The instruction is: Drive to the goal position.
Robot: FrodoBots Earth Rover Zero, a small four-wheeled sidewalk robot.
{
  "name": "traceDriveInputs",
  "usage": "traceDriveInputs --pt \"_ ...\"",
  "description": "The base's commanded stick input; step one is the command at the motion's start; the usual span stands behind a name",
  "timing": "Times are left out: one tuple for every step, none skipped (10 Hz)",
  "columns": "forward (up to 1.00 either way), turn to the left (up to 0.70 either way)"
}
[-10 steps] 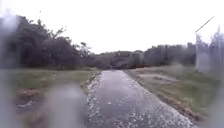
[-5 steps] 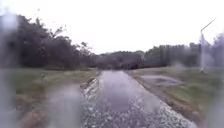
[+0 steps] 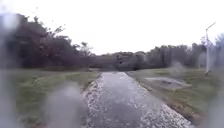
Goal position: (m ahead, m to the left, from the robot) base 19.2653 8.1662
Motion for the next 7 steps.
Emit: traceDriveInputs --pt "0.85 0.00" --pt "0.85 0.00" --pt "0.85 0.00" --pt "0.85 0.00" --pt "0.85 0.00" --pt "0.85 0.00" --pt "0.85 0.00"
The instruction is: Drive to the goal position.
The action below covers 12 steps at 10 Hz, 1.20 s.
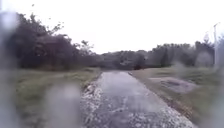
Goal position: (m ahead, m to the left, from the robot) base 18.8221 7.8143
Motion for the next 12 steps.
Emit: traceDriveInputs --pt "0.85 0.00" --pt "0.85 0.00" --pt "0.85 0.00" --pt "0.85 0.00" --pt "0.85 0.00" --pt "0.85 0.00" --pt "0.85 0.00" --pt "0.85 0.00" --pt "0.85 0.00" --pt "0.85 0.00" --pt "0.85 0.00" --pt "0.85 0.00"
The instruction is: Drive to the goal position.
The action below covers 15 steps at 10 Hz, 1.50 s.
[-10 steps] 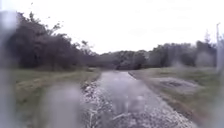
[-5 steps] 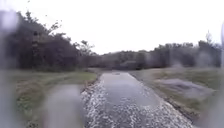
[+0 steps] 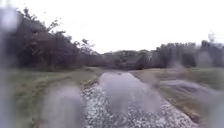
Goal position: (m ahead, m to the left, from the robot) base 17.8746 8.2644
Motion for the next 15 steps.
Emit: traceDriveInputs --pt "0.85 0.00" --pt "0.85 0.00" --pt "0.85 0.00" --pt "0.85 0.00" --pt "0.85 0.00" --pt "0.85 0.00" --pt "0.85 0.00" --pt "0.85 0.00" --pt "0.85 0.00" --pt "0.85 0.00" --pt "0.85 0.00" --pt "0.85 0.00" --pt "0.85 0.00" --pt "0.85 0.00" --pt "0.85 0.00"
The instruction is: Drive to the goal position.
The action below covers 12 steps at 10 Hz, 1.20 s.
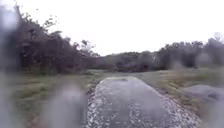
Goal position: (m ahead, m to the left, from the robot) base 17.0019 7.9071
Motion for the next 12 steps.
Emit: traceDriveInputs --pt "0.85 0.00" --pt "0.85 0.00" --pt "0.85 0.00" --pt "0.85 0.00" --pt "0.85 0.00" --pt "0.85 0.00" --pt "0.85 0.00" --pt "0.85 0.00" --pt "0.85 0.00" --pt "0.85 0.00" --pt "0.85 0.00" --pt "0.85 0.00"
